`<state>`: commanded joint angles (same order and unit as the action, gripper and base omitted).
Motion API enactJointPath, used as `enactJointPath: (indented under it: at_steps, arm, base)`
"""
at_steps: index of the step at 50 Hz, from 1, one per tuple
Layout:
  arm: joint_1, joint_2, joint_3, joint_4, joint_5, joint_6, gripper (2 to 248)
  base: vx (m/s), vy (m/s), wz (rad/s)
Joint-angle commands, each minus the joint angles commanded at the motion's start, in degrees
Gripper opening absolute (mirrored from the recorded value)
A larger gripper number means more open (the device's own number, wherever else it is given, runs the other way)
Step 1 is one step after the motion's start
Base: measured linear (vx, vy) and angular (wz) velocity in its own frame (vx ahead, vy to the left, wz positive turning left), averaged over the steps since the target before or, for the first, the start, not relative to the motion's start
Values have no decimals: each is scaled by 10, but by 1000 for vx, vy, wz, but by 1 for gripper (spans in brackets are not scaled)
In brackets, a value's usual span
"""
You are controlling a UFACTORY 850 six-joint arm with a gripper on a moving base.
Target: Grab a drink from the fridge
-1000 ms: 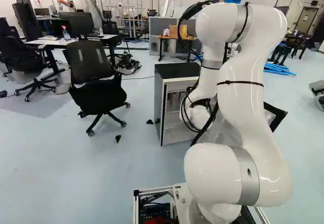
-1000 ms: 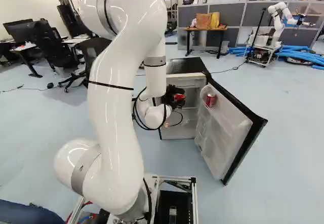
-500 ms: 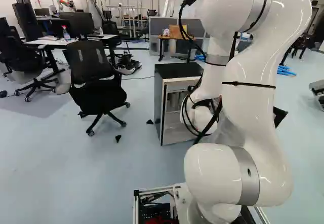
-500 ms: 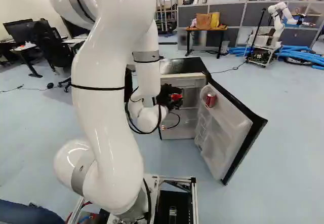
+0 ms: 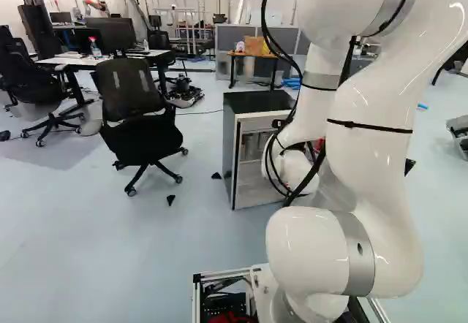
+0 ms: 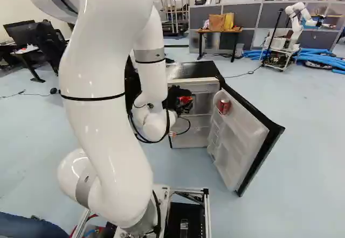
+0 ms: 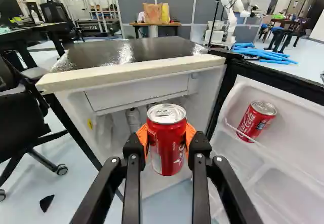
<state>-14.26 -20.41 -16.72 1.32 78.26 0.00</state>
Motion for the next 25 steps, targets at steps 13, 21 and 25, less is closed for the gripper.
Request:
enactJointPath:
  at_steps: [13, 21, 25]
  arm:
    - [-2, 19, -2, -20, -1, 0, 94]
    - [-5, 26, -9, -30, -4, 0, 94]
    - [-6, 28, -14, -34, -6, 0, 94]
  base:
    - [0, 0, 0]
    - [0, 0, 0]
    - [0, 0, 0]
